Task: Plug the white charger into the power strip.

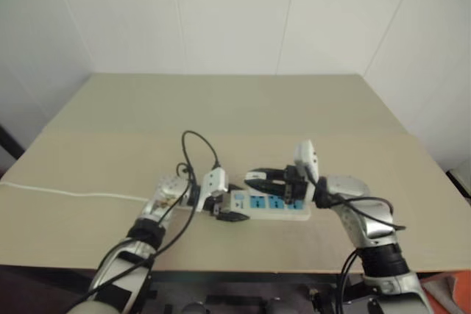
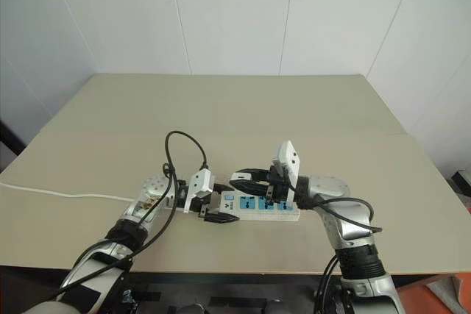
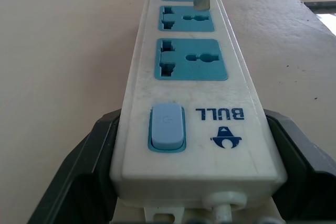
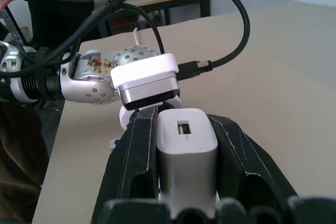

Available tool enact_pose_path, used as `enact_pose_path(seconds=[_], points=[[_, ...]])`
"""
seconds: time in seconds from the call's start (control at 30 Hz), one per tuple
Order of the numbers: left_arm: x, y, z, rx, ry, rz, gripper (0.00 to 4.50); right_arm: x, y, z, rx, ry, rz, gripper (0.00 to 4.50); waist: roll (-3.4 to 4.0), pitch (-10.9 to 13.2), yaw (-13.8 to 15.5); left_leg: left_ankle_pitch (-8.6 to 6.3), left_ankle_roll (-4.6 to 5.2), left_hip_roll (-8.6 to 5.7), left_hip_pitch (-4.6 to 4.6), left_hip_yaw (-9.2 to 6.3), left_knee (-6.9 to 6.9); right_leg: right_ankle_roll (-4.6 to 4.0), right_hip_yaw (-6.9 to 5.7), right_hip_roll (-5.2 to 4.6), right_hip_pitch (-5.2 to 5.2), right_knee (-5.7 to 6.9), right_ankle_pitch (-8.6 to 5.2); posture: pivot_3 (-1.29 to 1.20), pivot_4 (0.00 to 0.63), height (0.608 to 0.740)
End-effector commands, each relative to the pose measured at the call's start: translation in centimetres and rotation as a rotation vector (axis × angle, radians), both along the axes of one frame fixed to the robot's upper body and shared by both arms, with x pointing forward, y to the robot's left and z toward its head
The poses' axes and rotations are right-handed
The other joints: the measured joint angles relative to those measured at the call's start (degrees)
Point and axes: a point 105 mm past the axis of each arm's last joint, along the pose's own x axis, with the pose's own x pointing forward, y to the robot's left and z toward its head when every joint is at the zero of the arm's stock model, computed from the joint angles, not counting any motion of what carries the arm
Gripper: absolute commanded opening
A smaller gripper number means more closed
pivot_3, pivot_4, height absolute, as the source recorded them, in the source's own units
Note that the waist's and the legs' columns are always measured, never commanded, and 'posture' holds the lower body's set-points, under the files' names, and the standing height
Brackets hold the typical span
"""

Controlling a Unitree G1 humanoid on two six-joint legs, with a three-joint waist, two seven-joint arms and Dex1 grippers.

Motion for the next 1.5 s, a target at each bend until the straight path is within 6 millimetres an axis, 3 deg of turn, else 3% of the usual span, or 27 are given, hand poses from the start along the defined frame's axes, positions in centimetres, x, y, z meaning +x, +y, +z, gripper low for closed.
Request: enact_pose_path(seconds=[0.03,0.27,0.93,1.5], points=[[-1.4,0.9,-3.3,0.109,0.098,-0.004,3.31,0.1,0.5,0.5,0.007,-0.08,0.012,1.2,0.0,0.0,-0.06,0.0,0.0,0.0,0.0,0.0,-0.01,0.0,0.0,0.0,-0.01,0.0,0.0,0.0,0.15,0.74],[-2.0,0.8,-3.4,0.094,0.111,-0.003,3.31,0.7,1.4,-0.6,0.015,-0.079,0.01,1.2,0.0,0.0,-0.23,0.0,0.0,0.0,0.02,0.0,-0.07,-0.02,0.0,0.0,-0.02,0.0,-0.01,0.0,0.15,0.74],[-2.7,1.0,-3.4,0.088,0.134,0.0,3.31,1.8,-0.2,-2.3,-0.044,-0.071,-0.017,1.2,0.01,-0.01,-0.87,0.0,0.0,0.0,0.15,0.01,-0.22,-0.06,0.02,0.0,0.02,0.0,-0.04,0.0,0.15,0.74],[-2.8,1.5,-3.4,0.108,0.111,-0.003,3.31,0.5,-1.9,-5.0,-0.158,-0.022,0.075,1.2,0.02,-0.01,-0.75,0.0,0.0,0.0,0.29,0.02,-0.25,-0.06,0.02,-0.01,0.18,-0.04,-0.05,0.0,0.15,0.74]])
